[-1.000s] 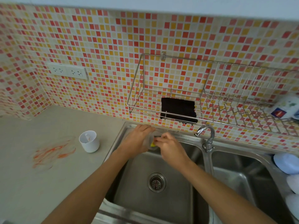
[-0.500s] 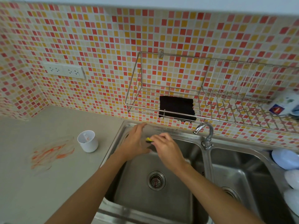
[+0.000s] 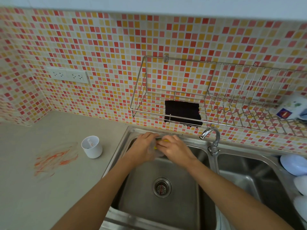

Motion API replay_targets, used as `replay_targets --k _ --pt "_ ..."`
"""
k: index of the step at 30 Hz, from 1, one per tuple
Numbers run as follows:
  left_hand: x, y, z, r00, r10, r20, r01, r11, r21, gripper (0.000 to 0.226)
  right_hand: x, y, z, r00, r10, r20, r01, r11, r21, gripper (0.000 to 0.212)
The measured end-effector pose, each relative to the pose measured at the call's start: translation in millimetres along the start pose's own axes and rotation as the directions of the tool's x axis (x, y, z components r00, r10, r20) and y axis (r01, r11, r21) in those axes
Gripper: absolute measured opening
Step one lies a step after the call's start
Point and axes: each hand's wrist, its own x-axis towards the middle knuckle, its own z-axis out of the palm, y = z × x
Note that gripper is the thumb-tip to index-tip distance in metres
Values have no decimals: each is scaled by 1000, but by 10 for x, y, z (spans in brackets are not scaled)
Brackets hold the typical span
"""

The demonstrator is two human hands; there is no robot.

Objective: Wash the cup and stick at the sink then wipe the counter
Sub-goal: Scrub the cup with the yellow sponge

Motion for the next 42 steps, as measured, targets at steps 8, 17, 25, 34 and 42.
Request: replay_targets --k 8,17,25,34,42 --pt "3 -77 -63 1000 -15 -10 15 997 81 75 -15 -549 7 836 548 -28 -470 742 478 25" --pt "-144 -29 -141 998 -40 39 39 999 15 62 -69 -254 -62 986 151 67 -159 978 133 43" --pt "-177 -105 -331 994 -33 108 37 999 -28 76 -95 -469 -110 986 159 52 -158 987 -28 42" --pt "-155 -175 -386 990 -64 -129 72 995 64 99 248 -610 -186 939 340 -52 -339 940 28 28" --pt "-153 -558 -432 989 109 -102 -101 992 79 72 354 -793 -138 959 281 26 -281 942 186 42"
